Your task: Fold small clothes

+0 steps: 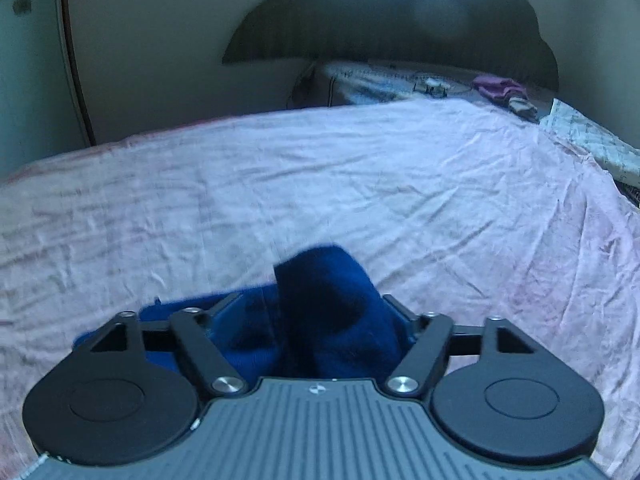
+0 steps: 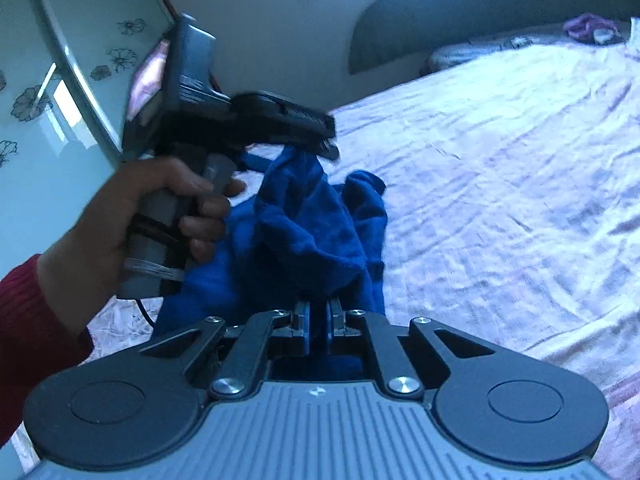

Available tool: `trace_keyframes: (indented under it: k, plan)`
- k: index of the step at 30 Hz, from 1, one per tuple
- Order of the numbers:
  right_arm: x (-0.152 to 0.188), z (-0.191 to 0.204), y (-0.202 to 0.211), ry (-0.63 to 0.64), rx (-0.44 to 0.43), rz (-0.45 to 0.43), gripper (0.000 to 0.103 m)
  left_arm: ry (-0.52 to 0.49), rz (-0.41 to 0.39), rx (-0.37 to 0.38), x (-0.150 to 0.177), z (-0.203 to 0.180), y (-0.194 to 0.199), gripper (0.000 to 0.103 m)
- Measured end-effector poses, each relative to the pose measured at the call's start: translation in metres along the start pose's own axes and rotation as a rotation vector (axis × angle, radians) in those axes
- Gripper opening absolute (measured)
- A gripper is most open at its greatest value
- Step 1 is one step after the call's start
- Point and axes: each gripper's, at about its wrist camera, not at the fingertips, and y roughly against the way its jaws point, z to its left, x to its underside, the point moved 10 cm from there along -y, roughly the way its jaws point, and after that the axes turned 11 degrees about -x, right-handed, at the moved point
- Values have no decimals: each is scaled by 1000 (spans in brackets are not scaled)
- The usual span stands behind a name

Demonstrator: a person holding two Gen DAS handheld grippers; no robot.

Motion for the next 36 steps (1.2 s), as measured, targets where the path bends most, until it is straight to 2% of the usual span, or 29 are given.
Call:
trace_keyframes:
  k: [5, 8, 10, 11, 12, 14, 16, 17, 18, 21, 25, 31, 33, 35, 36]
  plan:
    - [8, -3, -3, -36, -34, 66, 8, 16, -46, -4, -8, 16, 17, 92]
    - [11, -5, -6, -71, -54, 91, 12, 26, -66, -14, -6, 32, 28, 93]
    - [11, -7, -8, -101, -70, 93, 19, 35, -73, -16, -1, 43, 35, 93]
    - [11, -9, -8, -122, -85, 88, 32, 43, -79, -20, 2, 49, 38, 93]
    - [9, -10, -8, -147, -101, 82, 50, 53, -87, -22, 3, 54, 40, 93]
    - [5, -11, -8, -192, -146, 61, 67, 86, -104, -14, -1, 59, 41, 93]
    - [0, -13, -8, -227, -166, 19, 64, 118, -96, 14, -9, 56, 40, 93]
    - [-3, -16, -8, -245, -154, 5, 51, 133, -94, 41, -14, 53, 41, 93]
    - [-3, -19, -9, -259, -151, 4, 30, 149, -100, 63, -18, 50, 43, 93]
    - [0, -32, -9, -332, -130, 11, 11, 153, -136, 85, -25, 43, 55, 94]
    - [6, -39, 1, -432, -166, 20, 8, 85, -90, 51, -4, 42, 60, 97]
    - [15, -33, 17, -436, -187, 38, 7, 45, -45, 74, 43, 60, 75, 97]
    - [20, -36, 20, -413, -164, 66, 7, 41, -42, 76, 59, 67, 81, 97]
    - [23, -33, 25, -325, -103, 97, 8, 18, -51, 58, 75, 75, 88, 97]
    - [21, -28, 29, -269, -71, 110, 15, 4, -62, 36, 83, 78, 92, 97]
